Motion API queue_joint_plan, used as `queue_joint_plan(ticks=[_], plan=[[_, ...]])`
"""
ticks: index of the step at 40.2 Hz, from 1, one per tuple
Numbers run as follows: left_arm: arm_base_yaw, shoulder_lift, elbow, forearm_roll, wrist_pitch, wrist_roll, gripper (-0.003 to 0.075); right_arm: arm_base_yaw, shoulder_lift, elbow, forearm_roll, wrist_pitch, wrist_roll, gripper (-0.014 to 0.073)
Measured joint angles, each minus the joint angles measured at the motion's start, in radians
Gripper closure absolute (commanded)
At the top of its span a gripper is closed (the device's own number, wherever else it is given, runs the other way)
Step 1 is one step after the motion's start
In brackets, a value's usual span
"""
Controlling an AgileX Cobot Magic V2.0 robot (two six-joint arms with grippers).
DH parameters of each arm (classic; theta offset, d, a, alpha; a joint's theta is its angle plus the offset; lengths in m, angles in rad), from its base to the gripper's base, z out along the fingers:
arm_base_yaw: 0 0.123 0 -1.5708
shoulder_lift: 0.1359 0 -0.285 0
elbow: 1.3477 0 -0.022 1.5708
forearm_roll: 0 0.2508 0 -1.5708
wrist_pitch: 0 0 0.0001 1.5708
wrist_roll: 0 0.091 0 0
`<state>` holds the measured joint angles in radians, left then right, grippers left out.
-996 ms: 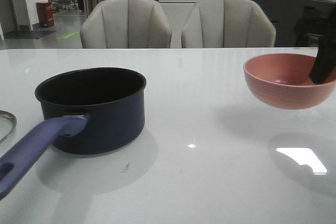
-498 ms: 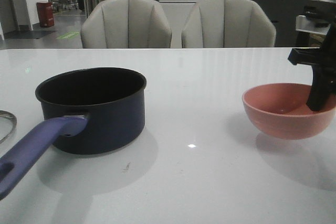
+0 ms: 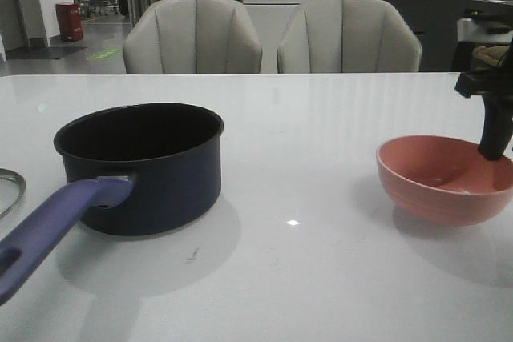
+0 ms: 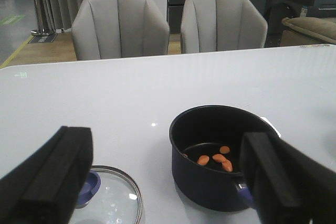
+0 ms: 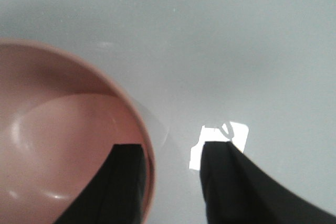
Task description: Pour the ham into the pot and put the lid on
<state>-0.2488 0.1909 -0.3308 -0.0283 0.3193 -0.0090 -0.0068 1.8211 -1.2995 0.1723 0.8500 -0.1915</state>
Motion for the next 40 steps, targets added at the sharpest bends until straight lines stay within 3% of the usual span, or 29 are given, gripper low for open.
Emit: queue_joint_plan(ticks=[7,20,40], plan=[[0.000,0.000,0.000,0.000,0.000,0.000,0.0116,0.018,-0.158,0.000,-0.003,-0.023,-0.009,0.0214],[0.000,0.000,0.000,0.000,-0.001,0.000,0.0116,0.168,-0.480,0.054,0.019,-0.098,-0.019,0.0214],[0.000,0.000,0.002,0.000,-0.001,0.000,0.0116,0.293,-1.085,0.654,0.055,-0.612,-0.025,0.0214]])
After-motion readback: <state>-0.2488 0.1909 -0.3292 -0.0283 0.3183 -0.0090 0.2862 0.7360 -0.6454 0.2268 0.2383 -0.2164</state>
